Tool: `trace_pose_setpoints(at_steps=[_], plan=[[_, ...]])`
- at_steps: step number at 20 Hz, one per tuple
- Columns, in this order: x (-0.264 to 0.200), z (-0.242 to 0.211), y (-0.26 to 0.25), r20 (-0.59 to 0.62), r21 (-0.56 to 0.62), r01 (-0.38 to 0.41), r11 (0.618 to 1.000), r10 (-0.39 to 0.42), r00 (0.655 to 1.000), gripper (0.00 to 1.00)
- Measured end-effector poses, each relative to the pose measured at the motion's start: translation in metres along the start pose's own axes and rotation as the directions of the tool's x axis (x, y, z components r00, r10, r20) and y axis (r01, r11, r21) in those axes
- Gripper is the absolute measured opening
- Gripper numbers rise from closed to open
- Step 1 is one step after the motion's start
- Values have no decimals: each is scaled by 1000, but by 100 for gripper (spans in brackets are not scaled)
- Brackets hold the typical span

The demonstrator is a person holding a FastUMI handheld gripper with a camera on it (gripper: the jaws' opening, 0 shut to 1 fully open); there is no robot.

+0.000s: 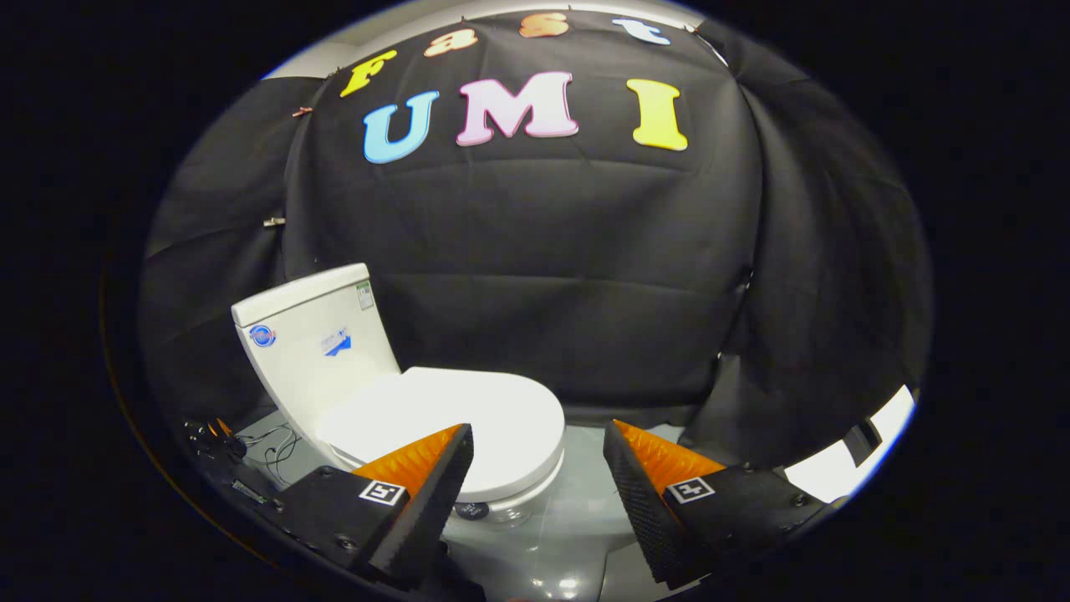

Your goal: Open the toilet lid.

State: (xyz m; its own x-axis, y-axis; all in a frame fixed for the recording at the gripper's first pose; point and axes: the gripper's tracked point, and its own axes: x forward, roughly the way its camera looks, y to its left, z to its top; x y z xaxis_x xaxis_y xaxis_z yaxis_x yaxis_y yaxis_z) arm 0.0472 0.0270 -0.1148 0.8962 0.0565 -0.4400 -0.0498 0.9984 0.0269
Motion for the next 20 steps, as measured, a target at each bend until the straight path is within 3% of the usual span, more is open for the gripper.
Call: trace_pose_setpoints(at_steps=[3,6,8,9,12,16,18,19,20], plan=[[34,-33,3,-168,70,8,998,4,986,97],[53,-63,27,-279,96,-61,993,86,956,97],[64,-95,34,-379,102,-65,993,100,920,97],[67,-113,43,-444,159,-70,985,135,886,98],[70,-149,56,-539,354,-15,935,217,814,98],[78,-192,38,-608,384,50,922,212,765,98],[84,-201,54,-589,504,51,862,300,750,98],[86,-201,62,-577,555,51,830,340,743,90],[90,-207,66,-579,565,45,824,357,733,83]])
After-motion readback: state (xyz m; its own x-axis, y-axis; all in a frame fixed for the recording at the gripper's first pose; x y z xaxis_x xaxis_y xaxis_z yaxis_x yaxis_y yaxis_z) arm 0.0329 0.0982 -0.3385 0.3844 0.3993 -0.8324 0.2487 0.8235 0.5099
